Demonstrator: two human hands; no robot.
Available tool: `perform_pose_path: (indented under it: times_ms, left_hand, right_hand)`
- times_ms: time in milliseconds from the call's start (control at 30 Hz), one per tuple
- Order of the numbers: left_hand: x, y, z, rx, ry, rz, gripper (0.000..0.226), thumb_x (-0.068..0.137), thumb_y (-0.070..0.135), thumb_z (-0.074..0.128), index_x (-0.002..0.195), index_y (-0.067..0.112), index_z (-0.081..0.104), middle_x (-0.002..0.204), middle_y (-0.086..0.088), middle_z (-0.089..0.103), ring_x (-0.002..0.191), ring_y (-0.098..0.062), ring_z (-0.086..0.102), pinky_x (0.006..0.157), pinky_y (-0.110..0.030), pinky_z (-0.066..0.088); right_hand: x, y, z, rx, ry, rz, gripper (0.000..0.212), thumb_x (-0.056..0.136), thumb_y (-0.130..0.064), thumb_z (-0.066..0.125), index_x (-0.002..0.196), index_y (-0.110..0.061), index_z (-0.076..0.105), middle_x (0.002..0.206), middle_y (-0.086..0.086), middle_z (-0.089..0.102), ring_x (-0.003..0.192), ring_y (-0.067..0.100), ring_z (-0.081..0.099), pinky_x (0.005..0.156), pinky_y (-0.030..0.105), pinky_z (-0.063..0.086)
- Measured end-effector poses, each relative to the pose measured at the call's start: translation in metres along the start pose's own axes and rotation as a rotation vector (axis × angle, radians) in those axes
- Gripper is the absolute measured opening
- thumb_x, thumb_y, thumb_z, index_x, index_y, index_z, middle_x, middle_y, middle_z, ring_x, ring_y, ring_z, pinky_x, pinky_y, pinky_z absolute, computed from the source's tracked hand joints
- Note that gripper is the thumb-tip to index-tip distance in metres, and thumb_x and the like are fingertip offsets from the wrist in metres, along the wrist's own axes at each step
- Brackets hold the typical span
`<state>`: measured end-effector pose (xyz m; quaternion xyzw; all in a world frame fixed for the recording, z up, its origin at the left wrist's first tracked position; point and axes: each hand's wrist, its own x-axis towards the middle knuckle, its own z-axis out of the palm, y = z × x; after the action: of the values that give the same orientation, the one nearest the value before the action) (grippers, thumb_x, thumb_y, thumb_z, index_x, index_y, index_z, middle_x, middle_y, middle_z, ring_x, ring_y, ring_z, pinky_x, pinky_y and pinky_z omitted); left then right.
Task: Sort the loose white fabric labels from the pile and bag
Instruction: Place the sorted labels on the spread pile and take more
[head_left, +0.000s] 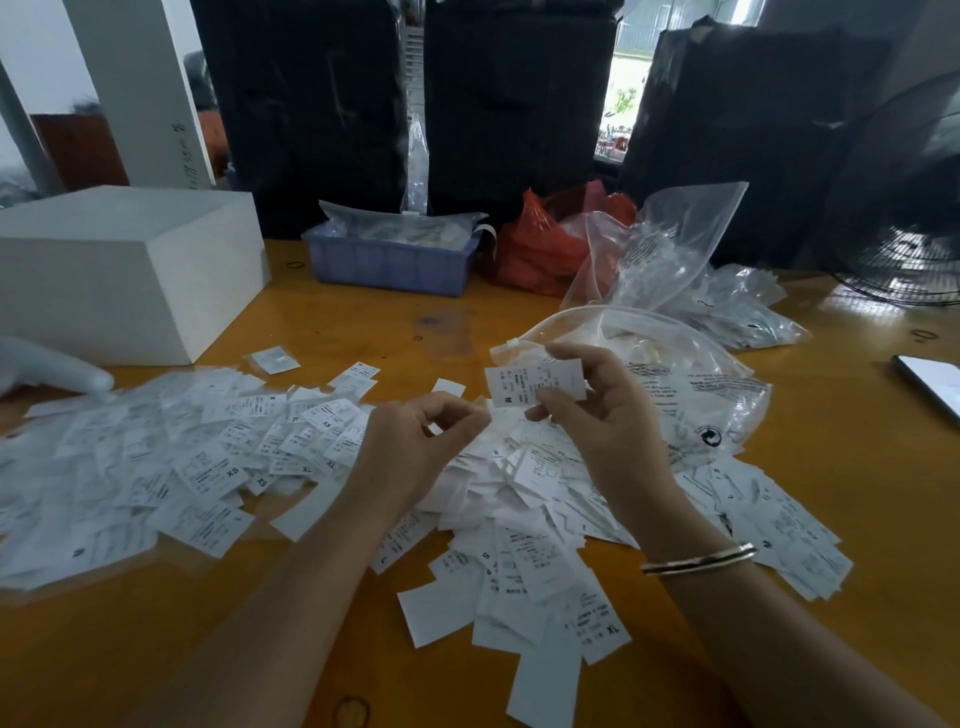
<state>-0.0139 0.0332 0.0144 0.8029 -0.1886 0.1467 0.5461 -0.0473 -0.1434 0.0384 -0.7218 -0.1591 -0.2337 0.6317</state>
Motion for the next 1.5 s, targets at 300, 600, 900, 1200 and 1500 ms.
perform_pose_path:
  times_ms: [300,600,900,1200,1500]
  left_hand:
    - [0.000,0.002,-0.003,-0.001,0.035,0.041,0.006,0.082,0.031,0.070,0.078,0.036,0.068,0.065,0.022,0.064,0.061,0.008,0.058,0.052,-0.005,0.040]
    - [0.000,0.002,-0.004,-0.039,-0.080,0.034,0.019,0.075,0.054,0.059,0.076,0.037,0.068,0.075,0.014,0.070,0.059,-0.001,0.059,0.050,-0.010,0.042]
    - [-0.001,0.001,0.003,-0.078,-0.157,-0.005,0.018,0.073,0.051,0.057,0.079,0.037,0.067,0.069,0.022,0.068,0.064,0.003,0.061,0.056,-0.007,0.044]
    - [0.000,-0.006,0.011,0.046,-0.050,0.004,0.009,0.089,0.026,0.063,0.085,0.032,0.068,0.079,0.018,0.066,0.076,0.004,0.062,0.063,-0.005,0.045]
    - [0.008,-0.013,-0.035,0.390,0.449,-0.066,0.023,0.092,0.025,0.061,0.111,0.014,0.066,0.091,-0.002,0.070,0.074,-0.009,0.059,0.056,-0.013,0.043]
  right_hand:
    - [-0.003,0.002,0.000,-0.181,-0.058,-0.021,0.035,0.088,-0.003,0.061,0.096,-0.037,0.057,0.084,-0.013,0.066,0.079,0.008,0.070,0.065,0.025,0.058]
    - [-0.002,0.002,-0.005,-0.386,-0.214,-0.006,0.035,0.088,-0.001,0.060,0.104,-0.032,0.057,0.083,-0.016,0.060,0.069,-0.005,0.061,0.049,0.008,0.044]
    - [-0.003,0.015,0.007,-0.194,-0.133,0.095,0.043,0.087,-0.014,0.066,0.118,-0.035,0.044,0.080,0.000,0.067,0.070,0.013,0.066,0.064,0.026,0.054]
    - [-0.011,0.020,0.022,-0.300,-0.131,0.149,0.015,0.090,-0.019,0.061,0.087,-0.033,0.064,0.074,-0.013,0.066,0.072,0.001,0.063,0.066,0.018,0.052]
    - [0.042,0.010,-0.016,-0.470,0.216,-0.036,0.018,0.094,-0.015,0.052,0.094,-0.028,0.064,0.078,-0.014,0.061,0.057,-0.002,0.048,0.050,0.011,0.037]
